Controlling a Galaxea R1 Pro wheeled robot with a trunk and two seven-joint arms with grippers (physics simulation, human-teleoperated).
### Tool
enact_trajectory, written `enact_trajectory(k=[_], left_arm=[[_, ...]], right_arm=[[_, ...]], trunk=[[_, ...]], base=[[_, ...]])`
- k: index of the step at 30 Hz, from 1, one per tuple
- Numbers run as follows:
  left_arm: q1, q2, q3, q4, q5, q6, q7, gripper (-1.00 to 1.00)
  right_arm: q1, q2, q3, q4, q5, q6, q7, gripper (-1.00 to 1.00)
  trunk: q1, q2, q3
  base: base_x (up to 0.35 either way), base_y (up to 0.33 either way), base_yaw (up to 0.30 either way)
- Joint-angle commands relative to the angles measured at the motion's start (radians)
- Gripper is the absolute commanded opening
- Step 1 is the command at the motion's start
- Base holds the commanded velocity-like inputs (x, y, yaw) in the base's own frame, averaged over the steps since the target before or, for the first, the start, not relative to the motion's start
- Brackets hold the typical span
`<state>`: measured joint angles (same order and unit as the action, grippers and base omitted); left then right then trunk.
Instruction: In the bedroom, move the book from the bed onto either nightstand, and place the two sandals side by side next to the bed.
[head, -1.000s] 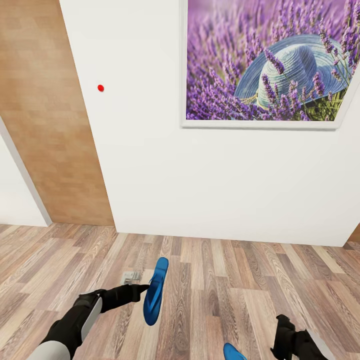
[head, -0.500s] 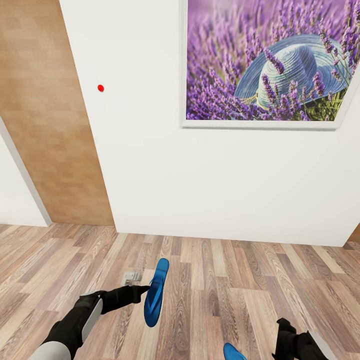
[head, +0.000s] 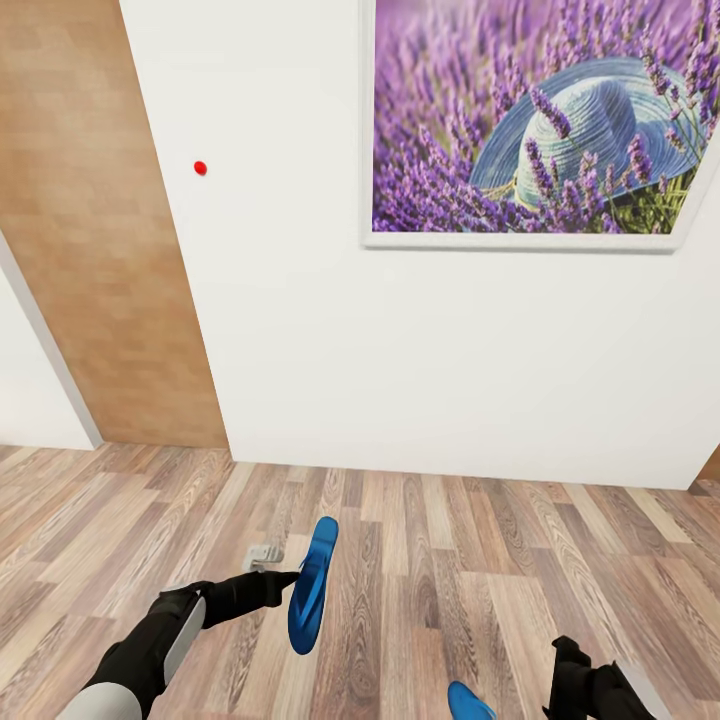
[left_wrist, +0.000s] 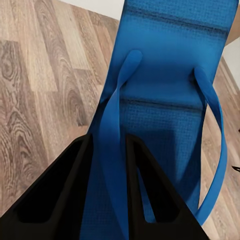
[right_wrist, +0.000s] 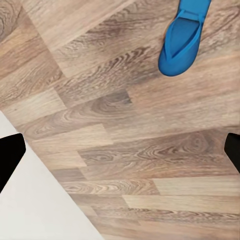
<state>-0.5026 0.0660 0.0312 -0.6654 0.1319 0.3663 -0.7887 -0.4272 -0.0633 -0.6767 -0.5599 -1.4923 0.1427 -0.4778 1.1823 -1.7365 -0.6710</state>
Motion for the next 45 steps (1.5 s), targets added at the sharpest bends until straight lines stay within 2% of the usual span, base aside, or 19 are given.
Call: enact_trajectory(k=[1,45], left_arm=[[-0.001,0.0,0.001,0.0,0.005,0.006,0.002,-1.0],[-0.001,-0.002,0.001,0.0,0.005,0.006,0.002,-1.0]], right_arm=[[-0.001,0.0,-0.004,-0.002,-0.002,0.005,-0.005,1.0],[-0.001,0.0,-0.004,-0.001,-0.002,0.004,-0.005,1.0]], trunk=[[0.004,-0.008,-0.004],[0.173,-0.316,-0.142]], base=[[0.0,0.0,0.0],[0.0,0.0,0.0]])
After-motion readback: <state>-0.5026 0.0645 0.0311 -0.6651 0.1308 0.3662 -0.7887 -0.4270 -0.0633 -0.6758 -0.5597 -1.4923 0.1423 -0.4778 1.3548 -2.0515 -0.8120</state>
